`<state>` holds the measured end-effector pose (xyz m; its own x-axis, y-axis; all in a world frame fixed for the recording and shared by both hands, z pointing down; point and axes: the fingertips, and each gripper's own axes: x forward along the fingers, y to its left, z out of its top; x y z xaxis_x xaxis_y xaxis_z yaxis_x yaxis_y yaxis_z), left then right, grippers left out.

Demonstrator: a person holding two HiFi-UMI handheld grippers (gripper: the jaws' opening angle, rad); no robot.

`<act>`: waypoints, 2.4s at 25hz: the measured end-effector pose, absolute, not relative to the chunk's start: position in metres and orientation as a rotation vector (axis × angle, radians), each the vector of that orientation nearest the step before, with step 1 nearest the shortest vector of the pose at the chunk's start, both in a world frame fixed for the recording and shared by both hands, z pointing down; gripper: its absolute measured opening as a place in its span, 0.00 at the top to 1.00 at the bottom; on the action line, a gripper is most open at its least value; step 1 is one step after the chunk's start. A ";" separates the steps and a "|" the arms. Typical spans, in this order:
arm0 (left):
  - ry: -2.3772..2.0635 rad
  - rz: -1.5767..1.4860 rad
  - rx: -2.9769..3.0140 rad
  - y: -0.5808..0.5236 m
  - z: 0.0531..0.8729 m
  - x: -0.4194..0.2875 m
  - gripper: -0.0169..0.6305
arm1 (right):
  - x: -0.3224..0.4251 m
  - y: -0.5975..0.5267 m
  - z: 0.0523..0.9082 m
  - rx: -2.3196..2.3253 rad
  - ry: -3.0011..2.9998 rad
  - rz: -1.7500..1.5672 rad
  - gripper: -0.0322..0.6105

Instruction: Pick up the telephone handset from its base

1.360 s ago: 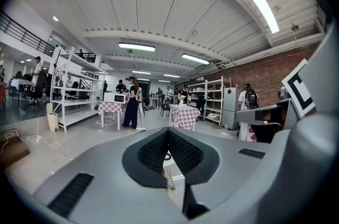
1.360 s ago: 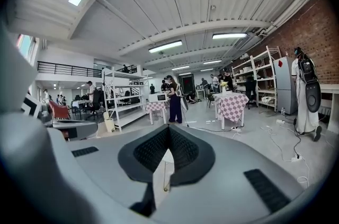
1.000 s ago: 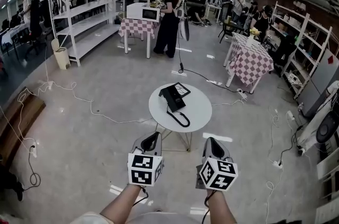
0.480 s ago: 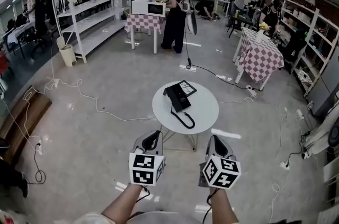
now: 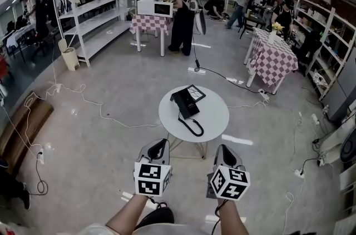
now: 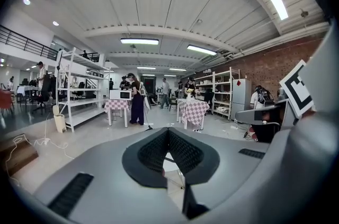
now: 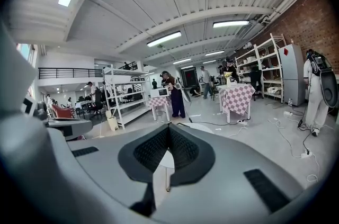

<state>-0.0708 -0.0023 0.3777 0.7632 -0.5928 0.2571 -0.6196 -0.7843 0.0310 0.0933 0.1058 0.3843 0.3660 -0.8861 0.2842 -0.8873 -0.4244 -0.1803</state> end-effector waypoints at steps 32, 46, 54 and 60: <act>-0.919 0.233 2.867 -0.092 0.360 0.030 0.95 | 0.181 0.021 0.365 2.611 -1.647 0.423 0.92; -0.917 0.347 2.801 -0.155 0.389 0.076 0.95 | 0.233 -0.045 0.405 2.598 -1.614 0.604 0.91; -0.946 0.376 2.771 -0.202 0.397 0.097 0.95 | 0.260 -0.086 0.425 2.573 -1.601 0.680 0.92; -0.974 0.378 2.734 -0.236 0.407 0.106 0.95 | 0.276 -0.120 0.429 2.551 -1.610 0.680 0.92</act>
<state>0.1056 -0.2364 0.4068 0.7479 -0.5873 0.3093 -0.6423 -0.7579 0.1141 0.2760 -0.1196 0.4291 0.3618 -0.8475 0.3883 -0.8692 -0.4572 -0.1881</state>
